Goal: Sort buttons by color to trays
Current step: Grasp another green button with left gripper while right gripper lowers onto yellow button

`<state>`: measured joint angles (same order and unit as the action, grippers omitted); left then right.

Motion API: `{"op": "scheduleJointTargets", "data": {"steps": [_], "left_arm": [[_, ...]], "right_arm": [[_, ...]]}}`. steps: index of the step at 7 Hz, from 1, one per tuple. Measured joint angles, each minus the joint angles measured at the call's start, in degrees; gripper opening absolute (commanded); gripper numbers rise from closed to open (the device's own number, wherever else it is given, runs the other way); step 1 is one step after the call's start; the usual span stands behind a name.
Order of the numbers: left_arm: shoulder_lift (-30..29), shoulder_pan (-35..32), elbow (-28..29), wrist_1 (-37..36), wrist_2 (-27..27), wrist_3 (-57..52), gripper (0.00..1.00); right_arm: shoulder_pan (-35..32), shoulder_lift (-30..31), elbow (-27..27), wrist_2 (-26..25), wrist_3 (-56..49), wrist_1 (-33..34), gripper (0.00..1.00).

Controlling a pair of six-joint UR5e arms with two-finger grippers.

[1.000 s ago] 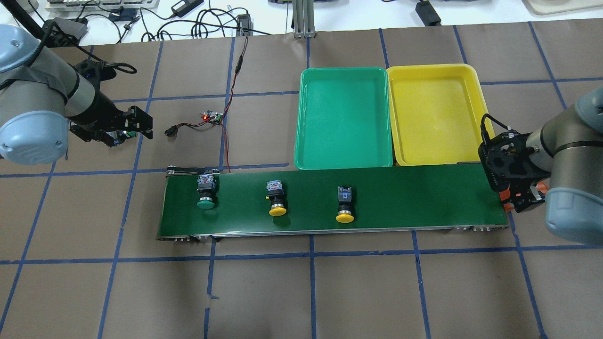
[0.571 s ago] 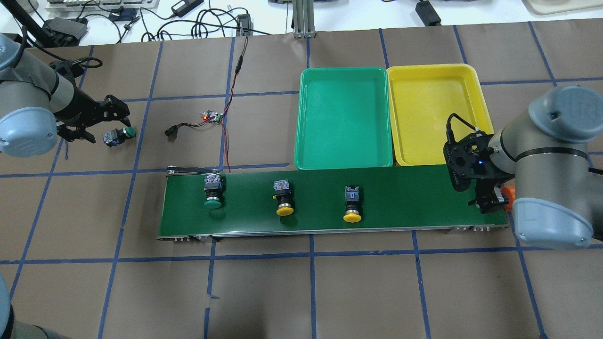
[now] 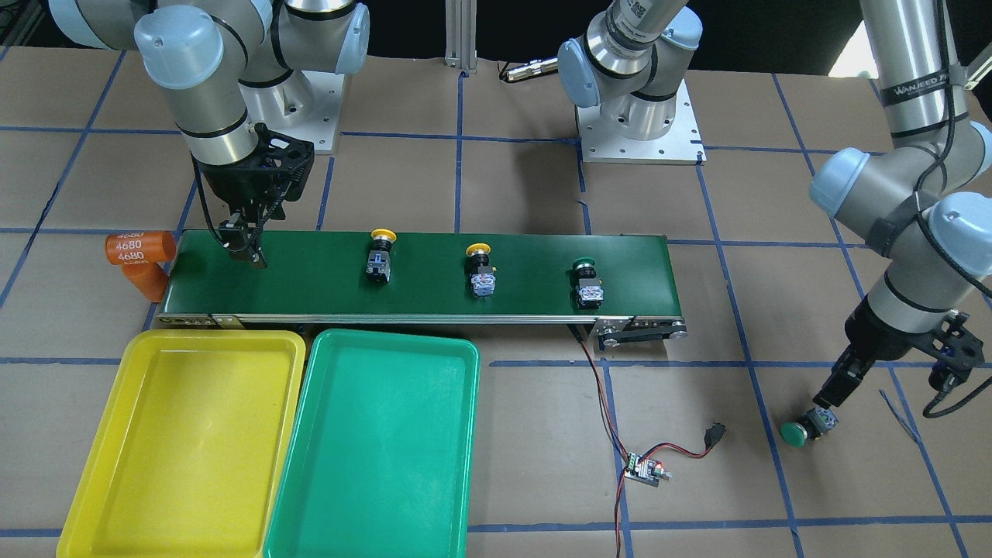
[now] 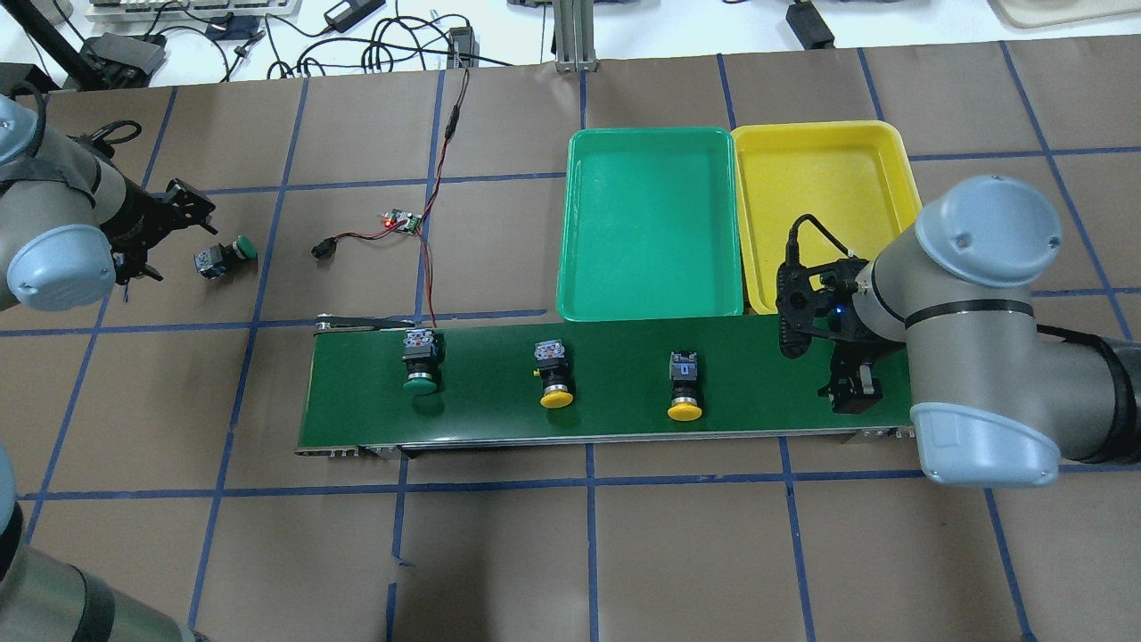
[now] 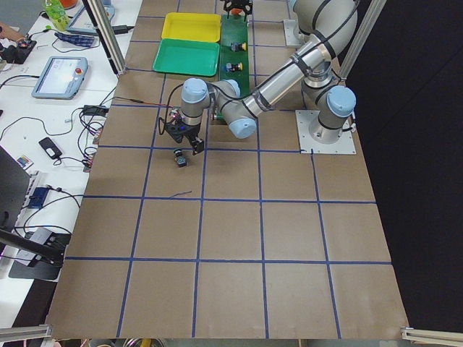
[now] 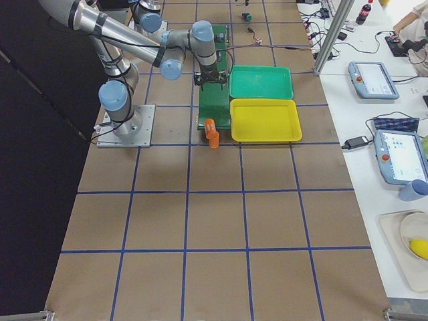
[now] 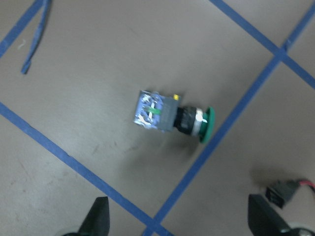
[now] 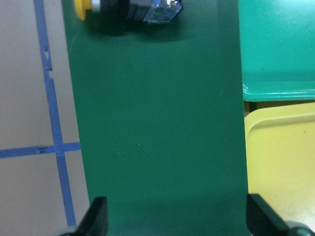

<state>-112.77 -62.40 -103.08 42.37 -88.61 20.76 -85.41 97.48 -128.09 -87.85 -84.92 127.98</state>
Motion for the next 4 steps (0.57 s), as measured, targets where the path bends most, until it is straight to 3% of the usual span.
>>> {"op": "scheduleJointTargets", "data": {"steps": [4], "left_arm": [[-6.4, 0.2, 9.4, 10.1, 0.7, 24.8, 1.0]], "right_arm": [[-0.2, -0.2, 0.0, -0.6, 35.8, -0.2, 1.0]]}}
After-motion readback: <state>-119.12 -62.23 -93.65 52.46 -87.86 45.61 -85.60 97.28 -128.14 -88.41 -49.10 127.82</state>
